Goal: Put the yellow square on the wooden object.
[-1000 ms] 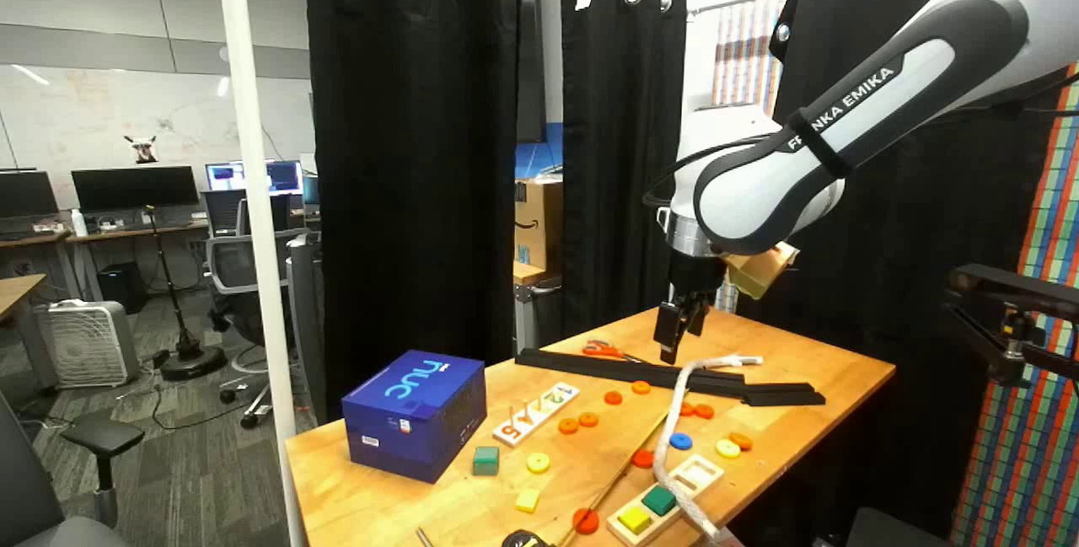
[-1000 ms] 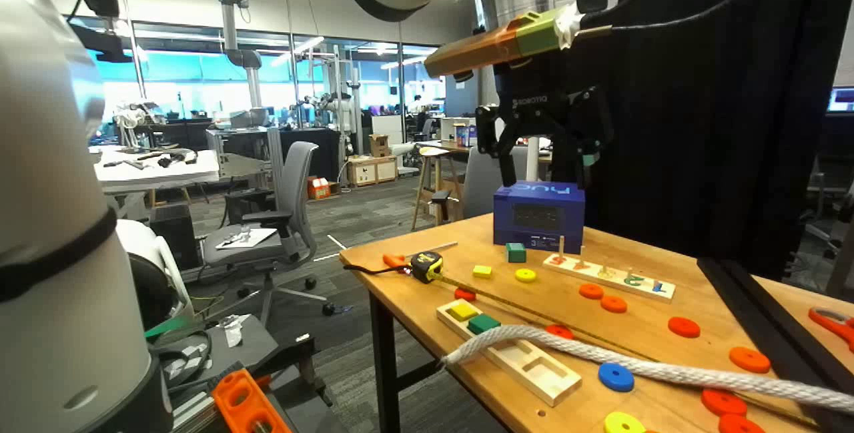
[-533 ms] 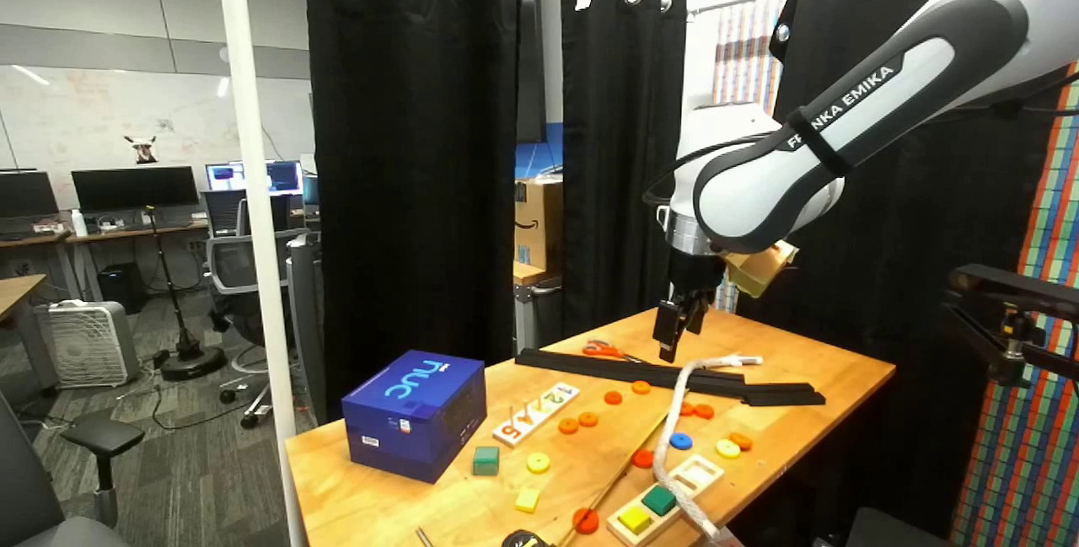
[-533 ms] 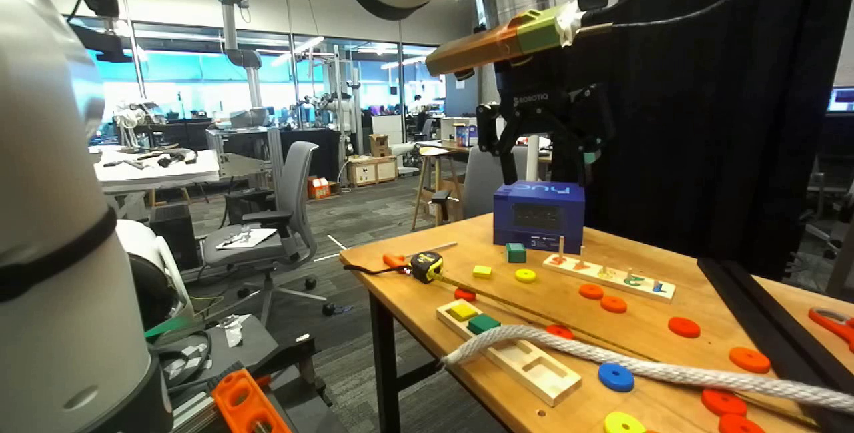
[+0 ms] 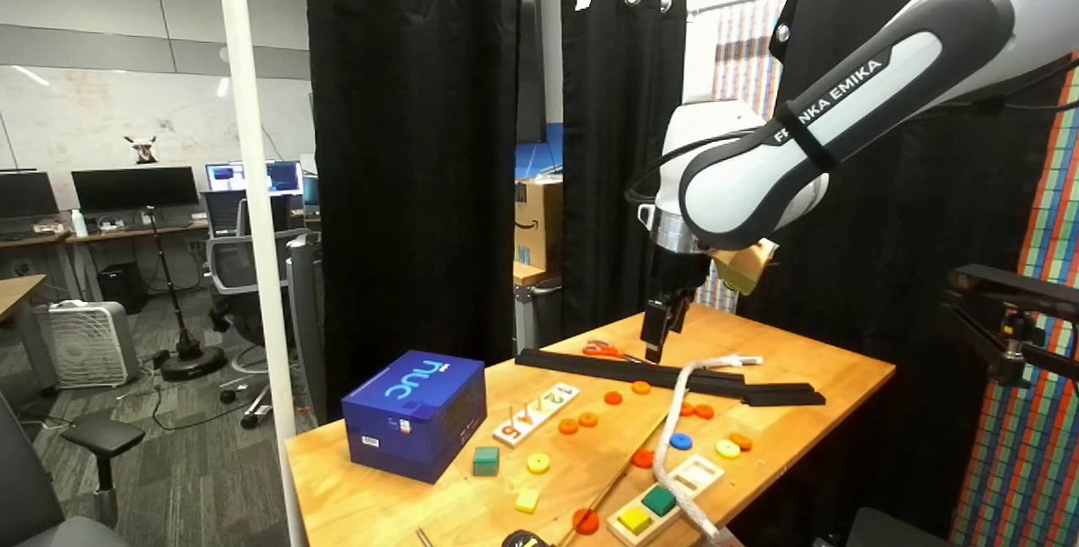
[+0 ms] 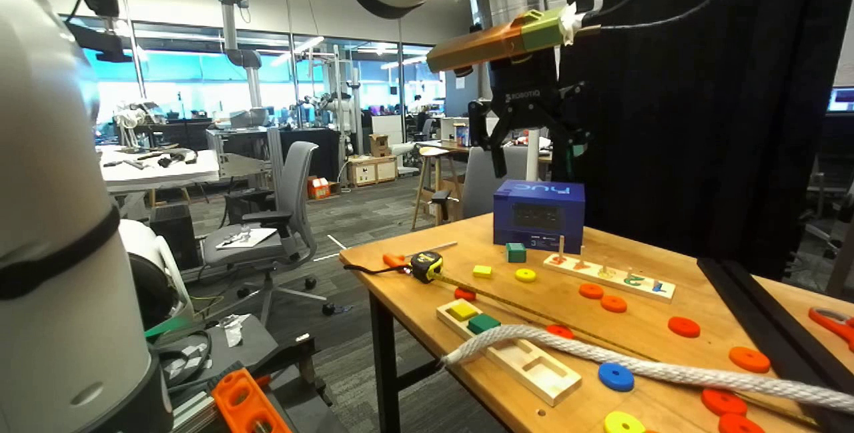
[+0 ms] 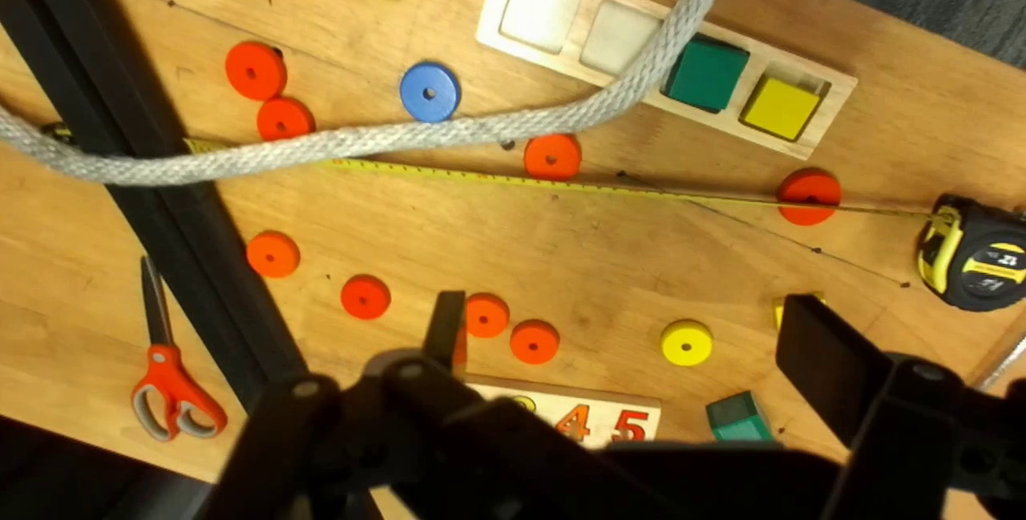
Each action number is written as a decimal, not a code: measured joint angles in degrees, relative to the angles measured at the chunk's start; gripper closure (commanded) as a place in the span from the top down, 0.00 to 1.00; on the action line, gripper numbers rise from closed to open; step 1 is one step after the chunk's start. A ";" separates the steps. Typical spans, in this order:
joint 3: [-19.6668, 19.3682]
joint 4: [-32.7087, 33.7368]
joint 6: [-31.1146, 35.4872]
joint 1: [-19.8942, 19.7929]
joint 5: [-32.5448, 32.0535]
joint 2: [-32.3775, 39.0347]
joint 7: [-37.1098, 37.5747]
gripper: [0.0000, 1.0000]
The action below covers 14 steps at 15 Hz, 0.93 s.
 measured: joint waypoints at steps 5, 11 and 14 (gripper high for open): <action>1.54 8.69 -1.42 5.81 6.16 5.56 -2.35 1.00; 3.20 22.51 -3.61 8.02 12.73 19.65 -10.35 1.00; 4.32 28.28 -5.70 7.17 14.47 26.97 -15.69 1.00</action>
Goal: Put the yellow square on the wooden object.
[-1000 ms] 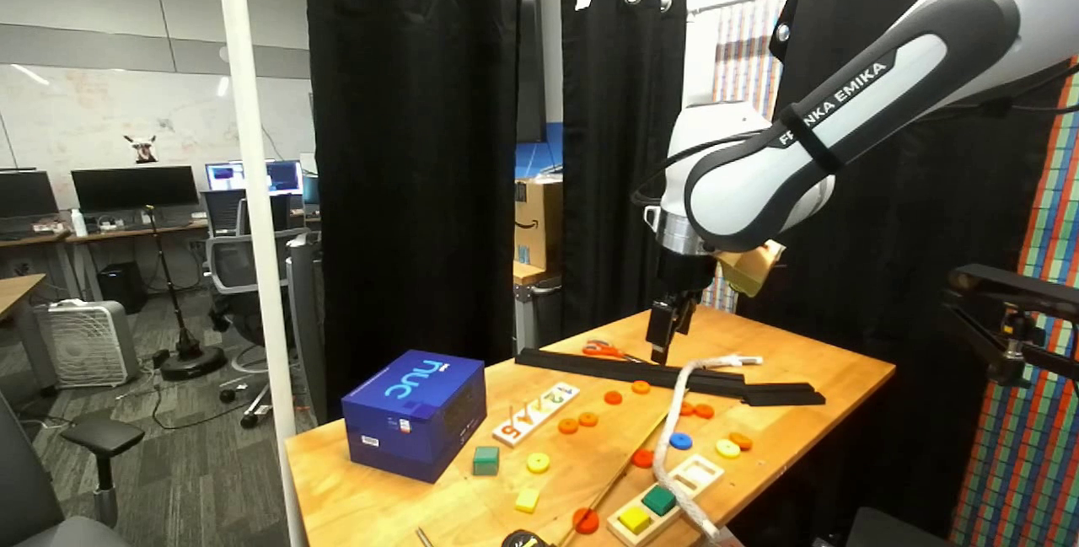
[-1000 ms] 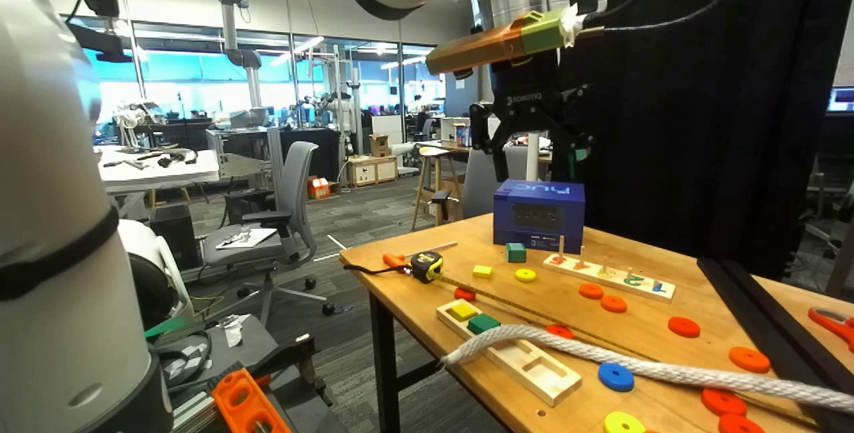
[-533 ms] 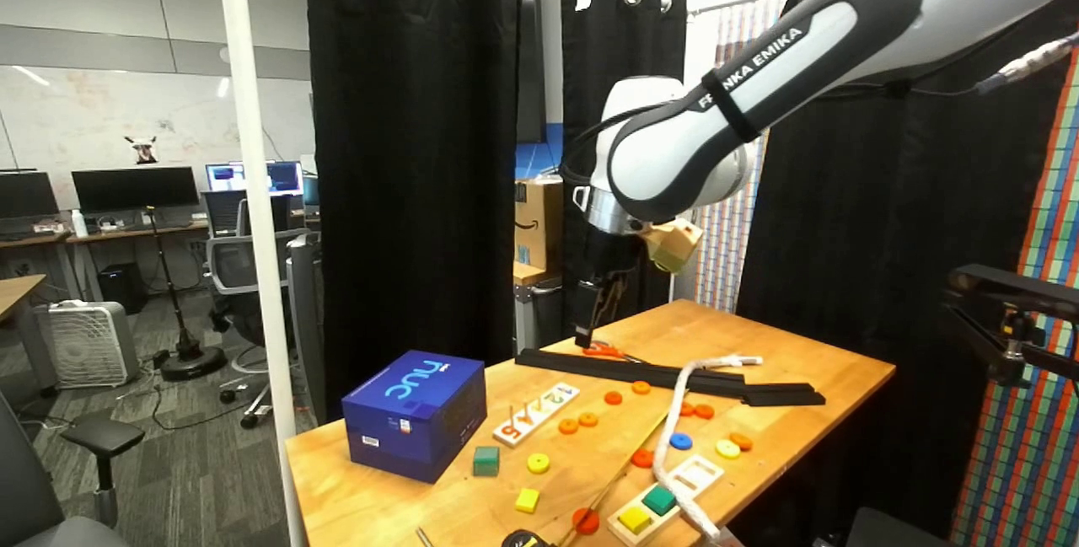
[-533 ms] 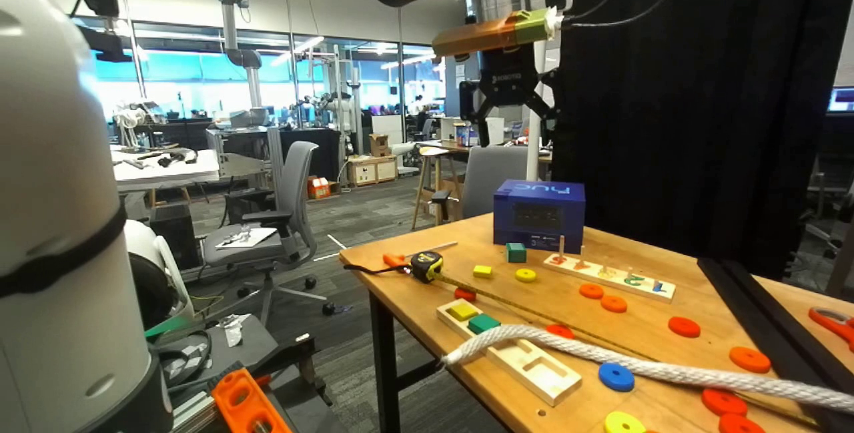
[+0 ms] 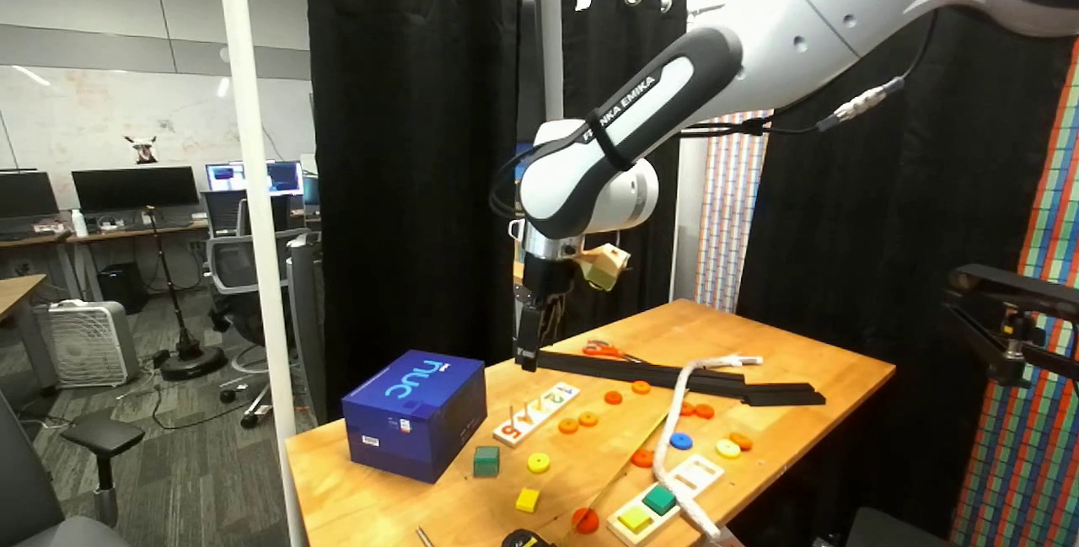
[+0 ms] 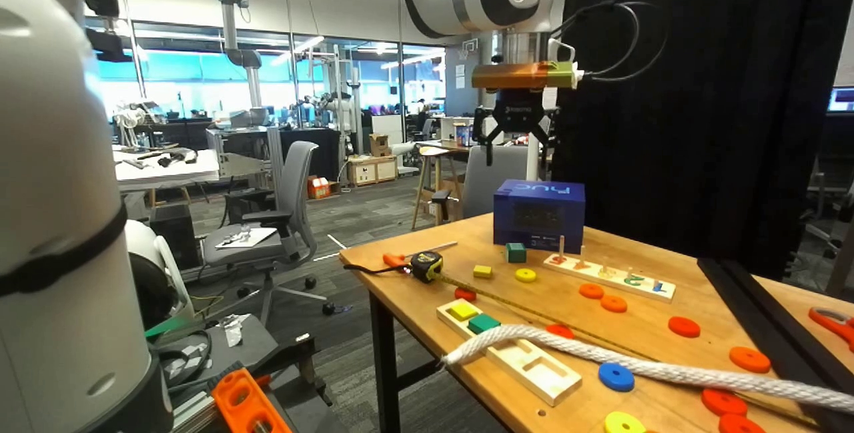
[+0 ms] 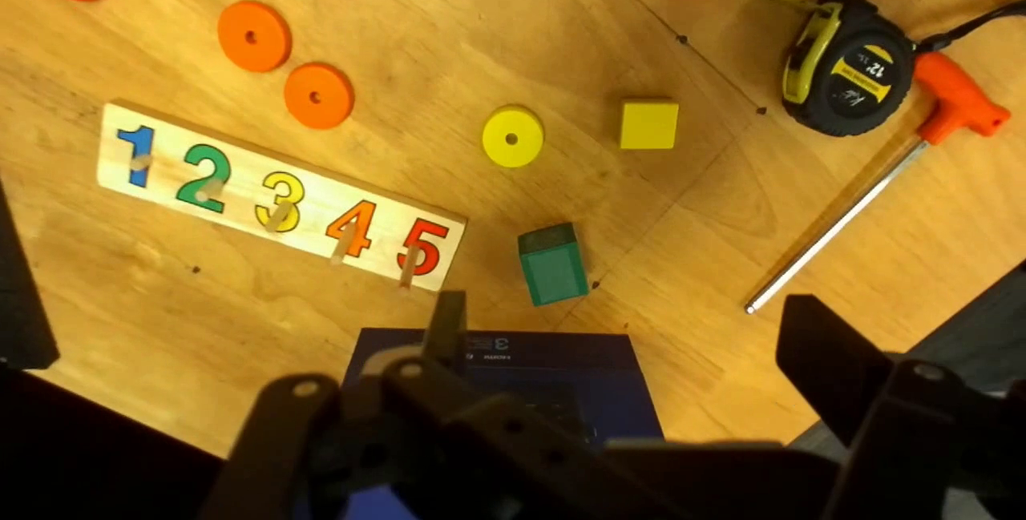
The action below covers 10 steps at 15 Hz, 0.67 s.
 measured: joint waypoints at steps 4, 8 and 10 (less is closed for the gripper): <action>2.93 6.39 -2.21 -2.53 0.86 8.95 -5.66 1.00; 5.33 11.10 -3.63 -4.76 0.86 16.45 -8.51 1.00; 6.23 12.84 -4.24 -5.60 0.86 19.36 -9.09 1.00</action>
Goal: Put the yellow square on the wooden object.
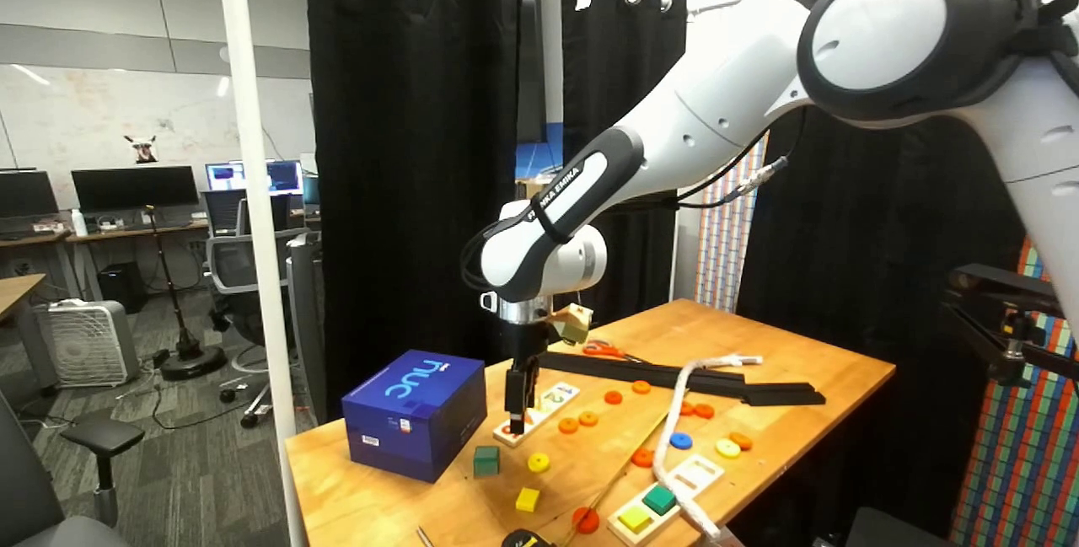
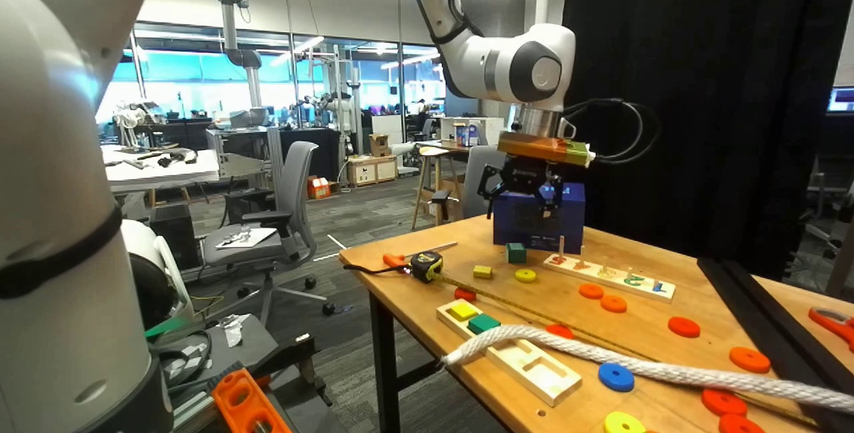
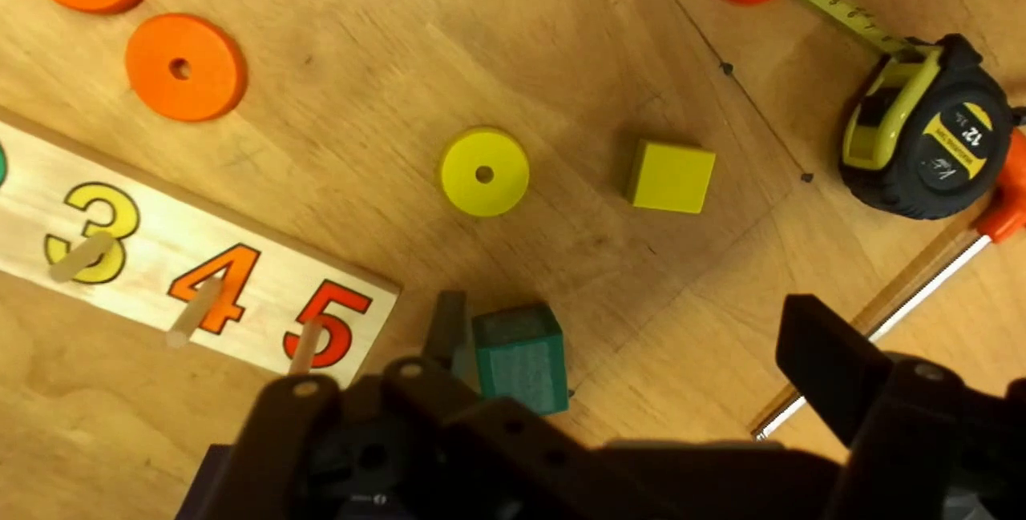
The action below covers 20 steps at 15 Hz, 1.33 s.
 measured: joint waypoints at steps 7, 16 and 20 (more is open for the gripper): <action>2.40 1.56 -0.50 -0.41 0.00 4.58 1.18 1.00; 2.73 -1.45 0.12 0.06 -1.56 7.10 7.82 1.00; 2.74 -2.15 0.20 0.42 -3.25 7.91 10.50 1.00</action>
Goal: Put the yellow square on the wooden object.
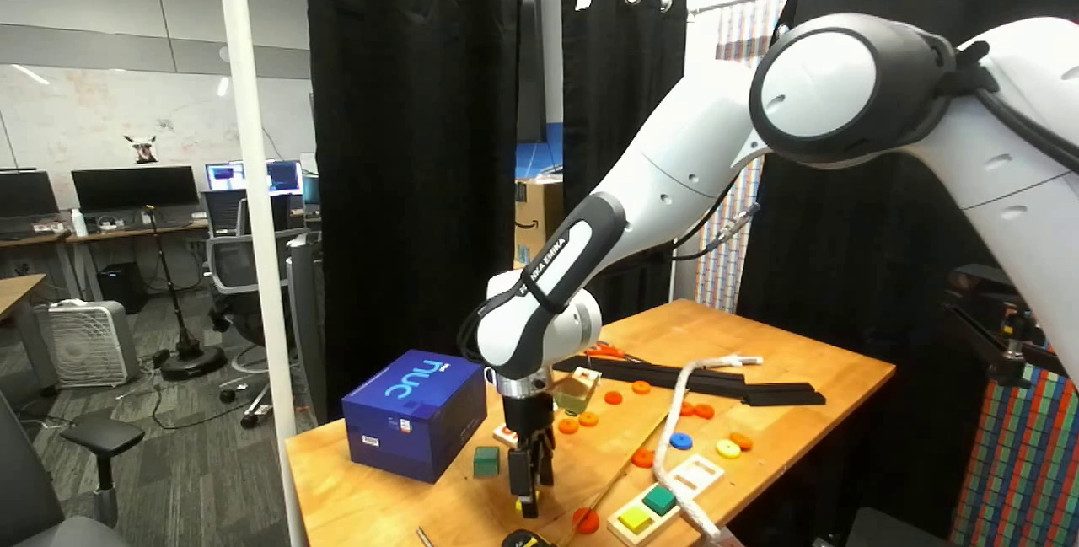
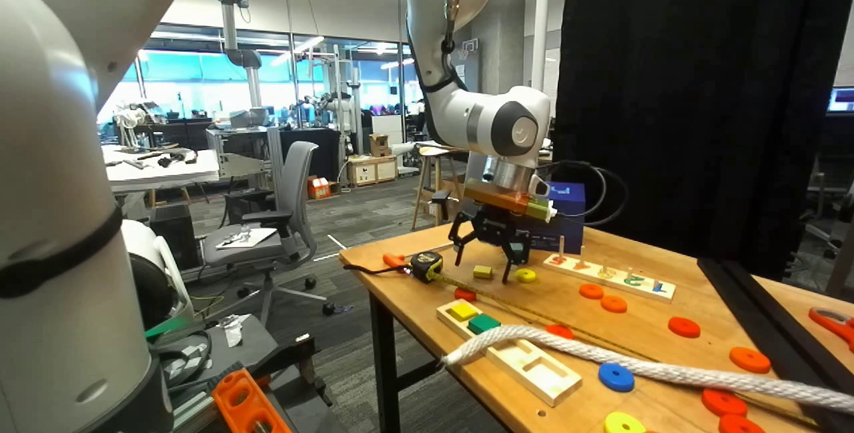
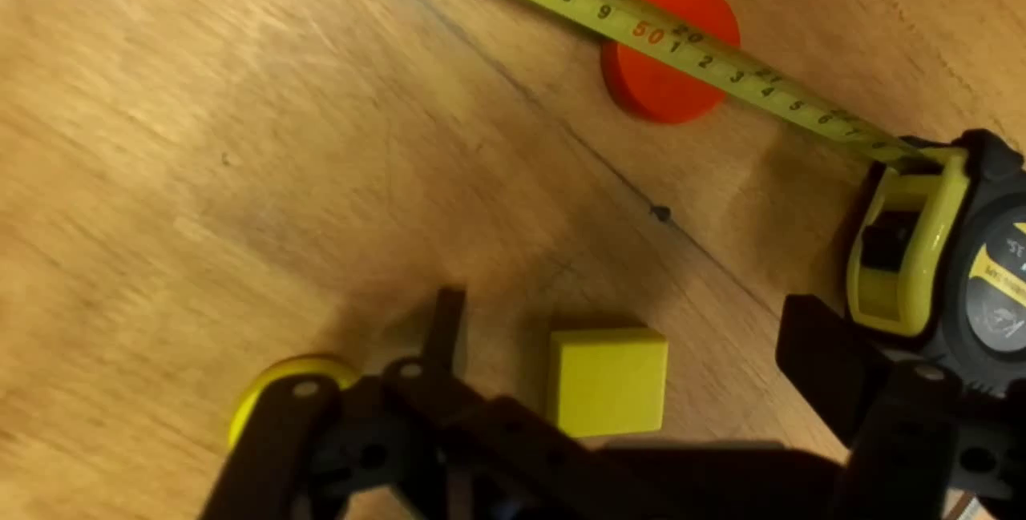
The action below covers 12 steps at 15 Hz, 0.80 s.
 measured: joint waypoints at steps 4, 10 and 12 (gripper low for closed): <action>0.00 -0.07 0.13 0.66 -1.01 0.00 2.07 1.00; 0.01 -0.07 0.13 1.41 -1.84 0.00 4.23 1.00; 0.00 -0.06 0.14 1.56 -1.87 0.00 4.55 1.00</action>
